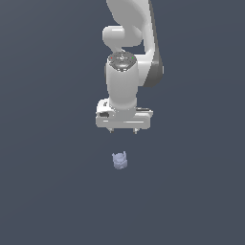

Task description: Pick up the object and move it to a goal position.

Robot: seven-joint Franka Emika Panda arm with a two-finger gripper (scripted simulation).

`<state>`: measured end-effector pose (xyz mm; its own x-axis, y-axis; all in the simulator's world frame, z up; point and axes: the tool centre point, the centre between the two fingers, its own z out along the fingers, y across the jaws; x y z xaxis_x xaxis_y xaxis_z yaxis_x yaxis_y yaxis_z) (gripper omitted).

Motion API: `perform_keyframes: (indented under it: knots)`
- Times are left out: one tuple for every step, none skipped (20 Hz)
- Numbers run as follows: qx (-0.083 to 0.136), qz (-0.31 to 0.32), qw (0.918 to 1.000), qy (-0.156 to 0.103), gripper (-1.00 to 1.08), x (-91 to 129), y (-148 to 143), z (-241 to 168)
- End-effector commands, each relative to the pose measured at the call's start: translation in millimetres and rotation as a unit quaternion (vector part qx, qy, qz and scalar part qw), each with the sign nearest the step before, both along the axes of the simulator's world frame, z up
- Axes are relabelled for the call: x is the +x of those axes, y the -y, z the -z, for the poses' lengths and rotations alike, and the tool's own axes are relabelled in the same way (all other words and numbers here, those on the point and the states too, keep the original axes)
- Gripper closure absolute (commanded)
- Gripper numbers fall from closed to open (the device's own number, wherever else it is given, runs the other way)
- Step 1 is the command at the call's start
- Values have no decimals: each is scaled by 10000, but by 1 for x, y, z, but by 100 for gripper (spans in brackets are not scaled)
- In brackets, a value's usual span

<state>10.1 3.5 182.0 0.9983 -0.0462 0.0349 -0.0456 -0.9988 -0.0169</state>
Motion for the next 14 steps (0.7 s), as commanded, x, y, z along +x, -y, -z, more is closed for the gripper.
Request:
perform_keyframes:
  knots:
    - [1,5,10000,2,-92,0,0,0]
    - [1,5,10000,2,-92,0,0,0]
    - [0,-4,10000,0,-92,0,0,0]
    - [-2,-16,10000,-1,-92,1,0,1]
    - [-5,-33,10000,-4,-92,2,0,2]
    - [-8,-55,10000,-7,-92,4,0,3]
    - [-13,-80,10000,-10,-92,6,1,5]
    - [-17,-110,9999,-14,-92,8,1,7]
    - [-22,-144,9999,-19,-92,10,1,9]
    - [-28,-181,9998,-24,-92,12,2,12]
    - [-33,-223,9997,-30,-92,15,2,15]
    - [-39,-269,9996,-37,-92,18,3,18]
    - [-46,-319,9995,-44,-92,21,3,21]
    - [-52,-374,9993,-52,-92,25,4,25]
